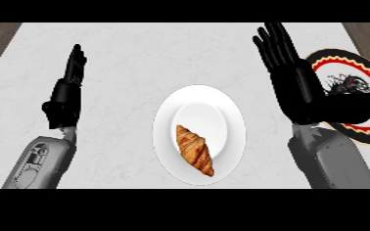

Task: Pick the croissant from the plate and place it in the plate

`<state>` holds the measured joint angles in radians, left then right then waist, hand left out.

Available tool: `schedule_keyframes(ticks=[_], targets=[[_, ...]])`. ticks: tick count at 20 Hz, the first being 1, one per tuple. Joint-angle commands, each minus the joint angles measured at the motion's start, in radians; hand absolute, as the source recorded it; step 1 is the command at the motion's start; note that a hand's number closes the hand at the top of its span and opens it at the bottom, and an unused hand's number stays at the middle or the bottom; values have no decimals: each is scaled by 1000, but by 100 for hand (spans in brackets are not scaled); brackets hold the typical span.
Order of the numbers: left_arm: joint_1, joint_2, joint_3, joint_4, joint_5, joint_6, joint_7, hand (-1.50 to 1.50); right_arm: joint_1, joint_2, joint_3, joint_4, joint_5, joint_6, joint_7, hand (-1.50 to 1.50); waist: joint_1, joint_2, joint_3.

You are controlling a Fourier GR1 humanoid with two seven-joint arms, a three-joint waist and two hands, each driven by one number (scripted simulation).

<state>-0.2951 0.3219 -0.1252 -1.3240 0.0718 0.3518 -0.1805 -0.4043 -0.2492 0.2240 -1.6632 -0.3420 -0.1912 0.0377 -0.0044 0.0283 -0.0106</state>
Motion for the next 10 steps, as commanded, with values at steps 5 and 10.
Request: schedule_keyframes(ticks=[5,10], targets=[[-15,-19,-48,43,53,-105,133,0,-180,-40,330,118,16,392,117,150,114,0,8],[51,14,-22,49,130,-190,220,0,-184,-108,311,310,241,404,-248,-150,68,-9,13]])
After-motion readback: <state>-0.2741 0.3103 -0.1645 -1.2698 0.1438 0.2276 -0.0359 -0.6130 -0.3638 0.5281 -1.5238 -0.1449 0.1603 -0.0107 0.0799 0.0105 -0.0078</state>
